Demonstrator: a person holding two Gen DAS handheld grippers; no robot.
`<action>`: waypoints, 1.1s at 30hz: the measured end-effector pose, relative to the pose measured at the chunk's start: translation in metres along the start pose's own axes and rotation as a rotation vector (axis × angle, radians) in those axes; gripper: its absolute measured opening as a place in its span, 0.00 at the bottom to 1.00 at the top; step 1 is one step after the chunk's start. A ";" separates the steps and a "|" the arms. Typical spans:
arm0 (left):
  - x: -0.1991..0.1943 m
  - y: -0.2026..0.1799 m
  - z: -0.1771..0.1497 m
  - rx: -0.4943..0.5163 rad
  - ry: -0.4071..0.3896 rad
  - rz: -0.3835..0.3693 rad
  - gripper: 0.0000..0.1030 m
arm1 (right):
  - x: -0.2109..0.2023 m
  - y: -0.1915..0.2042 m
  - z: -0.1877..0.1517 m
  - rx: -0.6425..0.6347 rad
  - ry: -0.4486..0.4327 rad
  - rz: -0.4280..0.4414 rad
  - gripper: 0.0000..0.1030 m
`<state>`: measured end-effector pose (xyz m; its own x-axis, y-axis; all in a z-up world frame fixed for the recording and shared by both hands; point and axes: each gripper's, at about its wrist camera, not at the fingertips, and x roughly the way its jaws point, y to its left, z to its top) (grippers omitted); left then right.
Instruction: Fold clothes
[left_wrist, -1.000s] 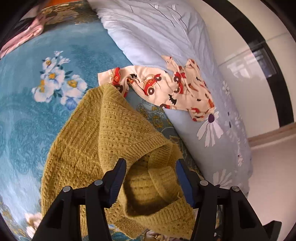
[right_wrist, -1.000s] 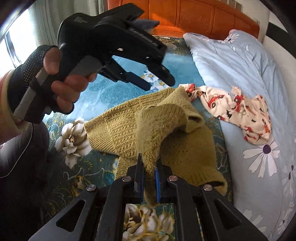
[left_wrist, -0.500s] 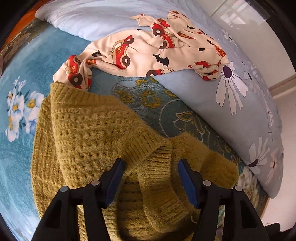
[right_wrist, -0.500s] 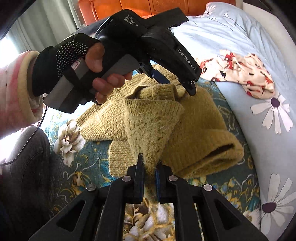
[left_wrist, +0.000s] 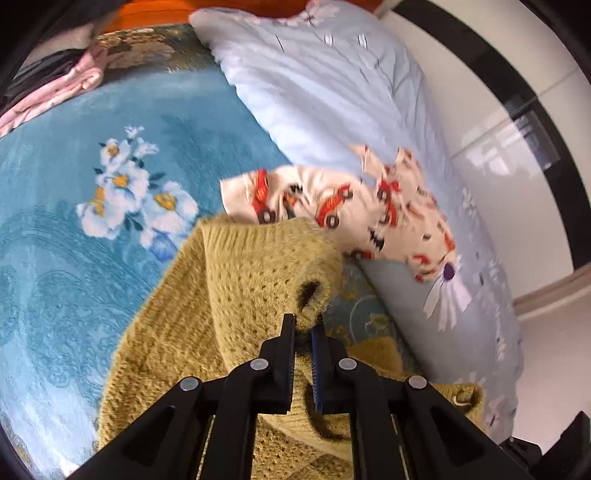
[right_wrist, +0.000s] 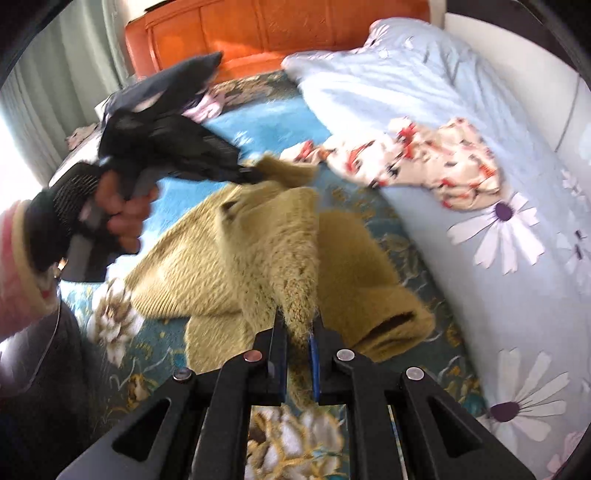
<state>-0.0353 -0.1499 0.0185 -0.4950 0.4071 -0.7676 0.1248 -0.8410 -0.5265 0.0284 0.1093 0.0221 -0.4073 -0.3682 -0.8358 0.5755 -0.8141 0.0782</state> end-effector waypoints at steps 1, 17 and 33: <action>-0.019 0.004 0.007 -0.021 -0.043 -0.020 0.08 | -0.008 -0.003 0.009 0.005 -0.027 -0.017 0.09; -0.296 -0.012 0.015 0.117 -0.589 -0.155 0.00 | -0.162 0.047 0.163 -0.070 -0.496 -0.140 0.09; -0.146 0.105 0.001 -0.237 -0.176 -0.145 0.02 | -0.156 0.055 0.131 -0.068 -0.438 -0.086 0.09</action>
<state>0.0494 -0.2981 0.0756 -0.6610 0.4315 -0.6139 0.2281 -0.6638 -0.7122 0.0311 0.0632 0.2283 -0.7092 -0.4674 -0.5278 0.5654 -0.8242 -0.0299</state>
